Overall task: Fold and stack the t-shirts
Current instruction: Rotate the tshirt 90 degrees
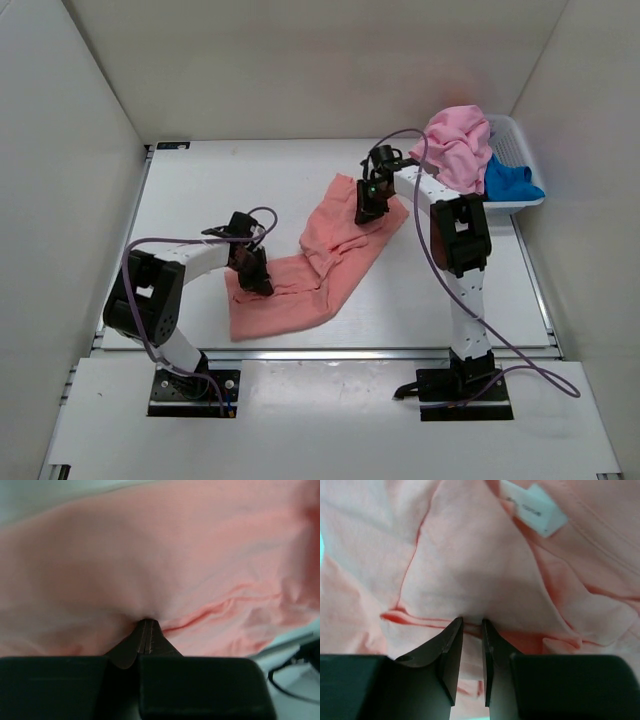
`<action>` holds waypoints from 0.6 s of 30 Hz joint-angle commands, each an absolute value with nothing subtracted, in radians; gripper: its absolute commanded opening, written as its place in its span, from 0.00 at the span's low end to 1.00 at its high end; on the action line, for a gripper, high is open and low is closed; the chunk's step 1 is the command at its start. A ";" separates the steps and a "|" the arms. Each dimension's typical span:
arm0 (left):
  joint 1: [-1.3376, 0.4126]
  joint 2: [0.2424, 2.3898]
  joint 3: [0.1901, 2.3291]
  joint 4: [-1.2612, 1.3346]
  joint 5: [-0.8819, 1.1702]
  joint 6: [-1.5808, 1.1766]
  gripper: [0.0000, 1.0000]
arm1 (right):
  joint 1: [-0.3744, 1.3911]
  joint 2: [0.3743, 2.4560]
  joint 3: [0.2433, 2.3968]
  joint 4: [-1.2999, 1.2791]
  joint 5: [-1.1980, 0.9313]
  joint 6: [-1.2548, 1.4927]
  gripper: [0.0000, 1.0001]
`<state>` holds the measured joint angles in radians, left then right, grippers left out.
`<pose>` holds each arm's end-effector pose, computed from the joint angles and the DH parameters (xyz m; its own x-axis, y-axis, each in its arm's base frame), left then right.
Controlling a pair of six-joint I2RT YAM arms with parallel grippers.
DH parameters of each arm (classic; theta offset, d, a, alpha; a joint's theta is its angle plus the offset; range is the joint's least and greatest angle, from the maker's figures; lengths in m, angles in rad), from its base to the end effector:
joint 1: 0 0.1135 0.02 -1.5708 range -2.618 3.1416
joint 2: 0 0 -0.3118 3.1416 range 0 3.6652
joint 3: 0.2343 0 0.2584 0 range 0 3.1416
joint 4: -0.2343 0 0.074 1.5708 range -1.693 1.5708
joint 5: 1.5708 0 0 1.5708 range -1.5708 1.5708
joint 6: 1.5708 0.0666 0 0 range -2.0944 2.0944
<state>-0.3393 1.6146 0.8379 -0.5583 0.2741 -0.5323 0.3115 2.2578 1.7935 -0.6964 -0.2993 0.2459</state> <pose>0.2649 -0.1126 0.1573 -0.9829 -0.1712 -0.0677 -0.1379 0.9283 -0.3453 0.4930 0.1794 0.1694 -0.9452 -0.0600 -0.3209 -0.1801 0.9157 0.3593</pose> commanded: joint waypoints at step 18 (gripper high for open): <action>-0.308 1.619 1.202 -0.421 0.468 -0.659 0.08 | 0.331 1.915 1.825 -0.877 -0.285 0.131 0.50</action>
